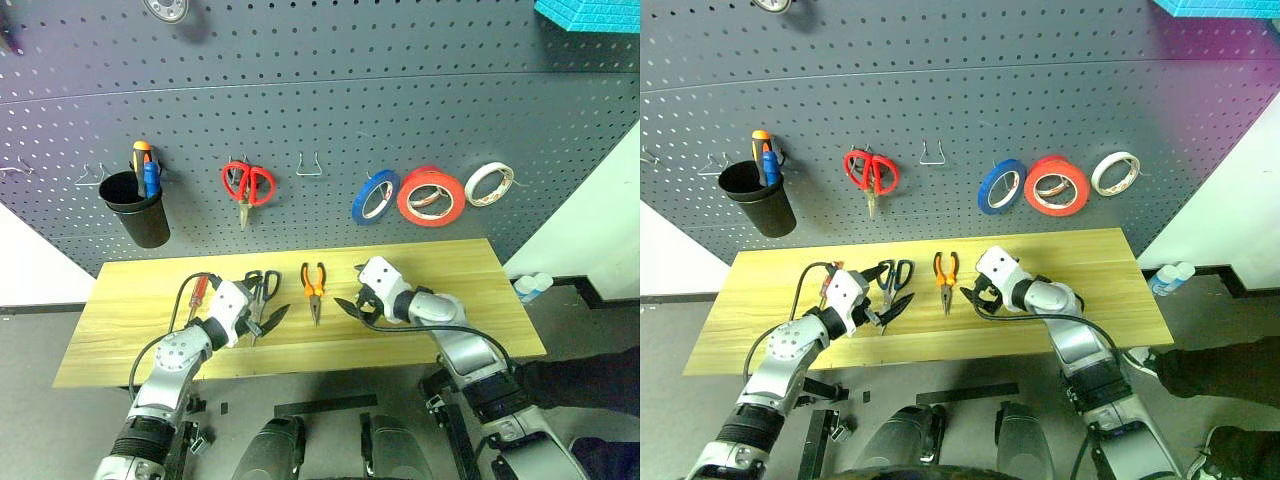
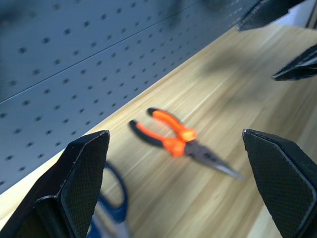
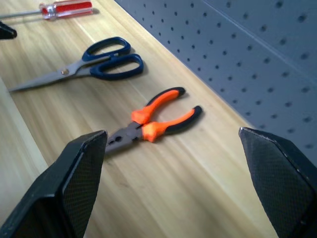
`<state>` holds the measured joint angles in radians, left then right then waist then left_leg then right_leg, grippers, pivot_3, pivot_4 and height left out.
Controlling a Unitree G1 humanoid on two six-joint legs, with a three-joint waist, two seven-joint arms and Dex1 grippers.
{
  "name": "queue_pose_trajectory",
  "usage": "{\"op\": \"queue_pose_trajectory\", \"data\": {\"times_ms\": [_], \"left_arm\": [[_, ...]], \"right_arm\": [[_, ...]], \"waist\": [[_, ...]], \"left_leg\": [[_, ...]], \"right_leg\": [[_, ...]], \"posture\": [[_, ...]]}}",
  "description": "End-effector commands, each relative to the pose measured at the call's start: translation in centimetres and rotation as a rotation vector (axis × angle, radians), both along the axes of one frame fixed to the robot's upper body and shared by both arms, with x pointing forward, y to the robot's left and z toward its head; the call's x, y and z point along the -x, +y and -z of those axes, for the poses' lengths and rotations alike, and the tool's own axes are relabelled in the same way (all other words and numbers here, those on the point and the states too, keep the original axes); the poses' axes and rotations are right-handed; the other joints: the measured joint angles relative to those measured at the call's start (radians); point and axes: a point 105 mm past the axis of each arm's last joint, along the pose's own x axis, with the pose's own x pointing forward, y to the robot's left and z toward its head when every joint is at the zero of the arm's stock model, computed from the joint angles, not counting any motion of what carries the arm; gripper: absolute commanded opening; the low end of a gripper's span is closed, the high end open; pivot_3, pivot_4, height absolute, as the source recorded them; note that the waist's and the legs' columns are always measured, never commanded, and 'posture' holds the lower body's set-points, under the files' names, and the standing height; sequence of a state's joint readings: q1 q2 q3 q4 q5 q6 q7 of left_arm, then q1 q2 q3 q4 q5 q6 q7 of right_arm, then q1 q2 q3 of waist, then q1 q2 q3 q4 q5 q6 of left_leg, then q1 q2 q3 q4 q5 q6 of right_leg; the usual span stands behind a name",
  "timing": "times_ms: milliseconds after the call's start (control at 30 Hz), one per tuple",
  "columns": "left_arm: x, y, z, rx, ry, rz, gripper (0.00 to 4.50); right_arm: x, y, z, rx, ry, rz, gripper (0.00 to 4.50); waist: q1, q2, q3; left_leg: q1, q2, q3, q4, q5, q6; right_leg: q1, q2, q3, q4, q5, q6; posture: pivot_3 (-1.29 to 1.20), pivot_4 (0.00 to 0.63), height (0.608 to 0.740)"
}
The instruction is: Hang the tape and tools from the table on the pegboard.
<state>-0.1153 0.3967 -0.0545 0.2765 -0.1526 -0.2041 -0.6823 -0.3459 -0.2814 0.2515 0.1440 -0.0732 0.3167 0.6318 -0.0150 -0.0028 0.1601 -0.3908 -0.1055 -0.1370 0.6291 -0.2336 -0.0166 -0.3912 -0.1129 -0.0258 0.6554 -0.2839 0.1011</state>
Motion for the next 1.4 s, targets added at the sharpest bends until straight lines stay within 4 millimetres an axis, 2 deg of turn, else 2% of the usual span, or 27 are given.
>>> {"op": "queue_pose_trajectory", "data": {"times_ms": [33, 500, 767, 1133, 1400], "left_arm": [[-0.6, 1.4, -0.9, -0.015, -0.034, -0.016, 4.5], [-0.4, 3.4, -0.8, -0.037, -0.017, -0.03, 4.5], [0.3, 4.1, -0.9, -0.045, -0.011, -0.035, 4.5], [1.7, 4.5, -1.3, -0.05, 0.01, -0.016, 4.5], [2.6, 4.8, -1.6, -0.064, 0.036, -0.001, 4.5]], "right_arm": [[-0.6, 2.4, -0.3, -0.069, 0.089, 0.046, 4.44], [-2.7, 6.5, 1.8, -0.168, 0.324, 0.249, 4.44], [-3.6, 7.6, 2.8, -0.219, 0.411, 0.342, 4.44], [-3.8, 9.0, 2.9, -0.236, 0.404, 0.367, 4.44], [-3.6, 10.1, 2.0, -0.26, 0.363, 0.319, 4.44]], "waist": [[-0.001, 0.0, 0.0], [-0.01, 0.002, 0.003], [-0.029, 0.004, 0.013], [-0.03, 0.004, 0.05], [-0.031, 0.004, 0.078]], "left_leg": [[0.0, 0.0, 0.0, 0.0, 0.0, 0.0], [0.0, 0.0, 0.0, -0.002, 0.0, 0.0], [0.0, 0.0, 0.0, -0.005, 0.0, 0.0], [-0.003, 0.001, 0.0, -0.009, 0.0, 0.0], [-0.006, 0.001, 0.001, -0.009, 0.0, 0.0]], "right_leg": [[0.0, 0.0, 0.0, 0.0, 0.0, 0.0], [-0.005, 0.0, 0.0, 0.0, 0.0, 0.0], [-0.007, -0.001, 0.001, -0.001, 0.0, 0.0], [-0.012, -0.002, 0.004, -0.001, 0.0, -0.001], [-0.016, -0.002, 0.004, -0.001, 0.0, -0.001]], "posture": [[-0.04, 0.157, 0.74], [-0.03, 0.189, 0.74], [-0.01, 0.219, 0.74], [0.0, 0.272, 0.74], [0.0, 0.309, 0.74]]}}
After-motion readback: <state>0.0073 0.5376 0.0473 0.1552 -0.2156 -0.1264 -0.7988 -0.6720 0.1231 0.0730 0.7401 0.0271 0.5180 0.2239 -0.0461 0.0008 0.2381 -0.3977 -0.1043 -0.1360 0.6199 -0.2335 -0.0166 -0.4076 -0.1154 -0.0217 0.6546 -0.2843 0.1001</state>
